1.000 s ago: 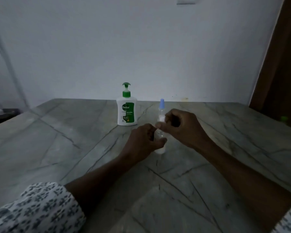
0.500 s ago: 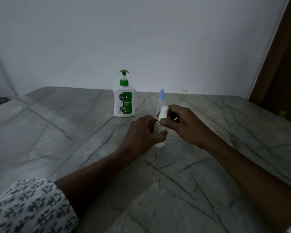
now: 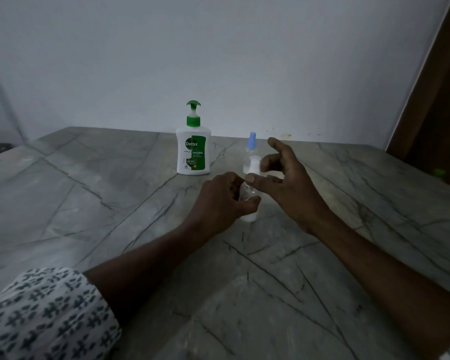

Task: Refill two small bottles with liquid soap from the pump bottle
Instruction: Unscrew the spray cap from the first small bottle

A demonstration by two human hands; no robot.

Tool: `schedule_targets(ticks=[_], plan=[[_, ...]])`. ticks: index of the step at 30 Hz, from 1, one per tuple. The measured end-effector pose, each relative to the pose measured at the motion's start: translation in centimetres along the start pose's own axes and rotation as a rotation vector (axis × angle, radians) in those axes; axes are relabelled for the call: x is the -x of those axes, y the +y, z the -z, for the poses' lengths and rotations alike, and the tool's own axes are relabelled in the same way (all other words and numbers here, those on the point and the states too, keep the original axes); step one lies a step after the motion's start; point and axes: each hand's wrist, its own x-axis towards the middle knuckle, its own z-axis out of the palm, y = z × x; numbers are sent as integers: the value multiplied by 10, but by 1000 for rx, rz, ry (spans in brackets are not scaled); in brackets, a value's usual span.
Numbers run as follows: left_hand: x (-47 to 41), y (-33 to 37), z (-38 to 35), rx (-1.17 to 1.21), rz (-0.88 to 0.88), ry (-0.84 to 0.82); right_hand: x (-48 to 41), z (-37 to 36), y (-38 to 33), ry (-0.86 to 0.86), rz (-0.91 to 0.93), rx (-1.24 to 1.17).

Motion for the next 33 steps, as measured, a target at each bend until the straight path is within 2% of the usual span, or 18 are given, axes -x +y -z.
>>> schedule_targets(ticks=[7, 12, 16, 25, 33], plan=[[-1, -1, -1, -8, 6, 4, 0, -1, 1, -42, -21, -70], [-1, -1, -2, -27, -6, 9, 3, -9, 1, 24, -1, 7], [-2, -2, -2, -16, 15, 9, 1, -5, 4, -25, -19, -120], [-1, -3, -3, -31, -12, 13, 4, -5, 6, 109, -33, 32], [1, -1, 0, -8, 12, 10, -6, 11, -24, 181, 108, -225]])
